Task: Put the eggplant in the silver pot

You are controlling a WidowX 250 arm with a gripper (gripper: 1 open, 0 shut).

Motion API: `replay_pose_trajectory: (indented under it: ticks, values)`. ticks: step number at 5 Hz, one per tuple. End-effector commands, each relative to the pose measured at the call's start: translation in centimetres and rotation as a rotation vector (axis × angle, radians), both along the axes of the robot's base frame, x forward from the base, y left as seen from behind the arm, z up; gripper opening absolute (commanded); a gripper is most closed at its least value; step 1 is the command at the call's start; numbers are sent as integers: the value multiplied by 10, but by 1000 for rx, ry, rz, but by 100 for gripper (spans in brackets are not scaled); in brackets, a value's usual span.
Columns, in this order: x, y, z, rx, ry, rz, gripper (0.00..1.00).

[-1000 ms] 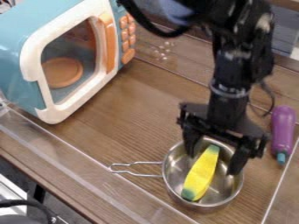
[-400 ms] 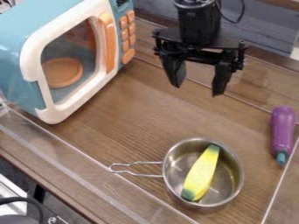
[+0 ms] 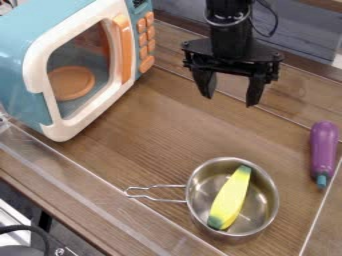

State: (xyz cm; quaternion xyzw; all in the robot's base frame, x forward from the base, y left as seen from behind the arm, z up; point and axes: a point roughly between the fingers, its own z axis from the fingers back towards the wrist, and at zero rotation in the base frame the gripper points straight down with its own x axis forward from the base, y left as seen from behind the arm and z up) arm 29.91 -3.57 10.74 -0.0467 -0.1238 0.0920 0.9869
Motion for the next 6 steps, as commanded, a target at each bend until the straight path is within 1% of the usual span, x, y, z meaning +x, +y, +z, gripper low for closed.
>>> replay_pose_trajectory:
  ticks: [1, 2, 3, 5, 6]
  values:
    - [5, 2, 4, 9, -35, -19, 100]
    - [4, -1, -16, 15, -34, -57, 100]
    - [6, -3, -27, 15, -38, -89, 100]
    - [-8, 19, -18, 18, -9, -68, 100]
    - [0, 16, -11, 21, -4, -61, 100]
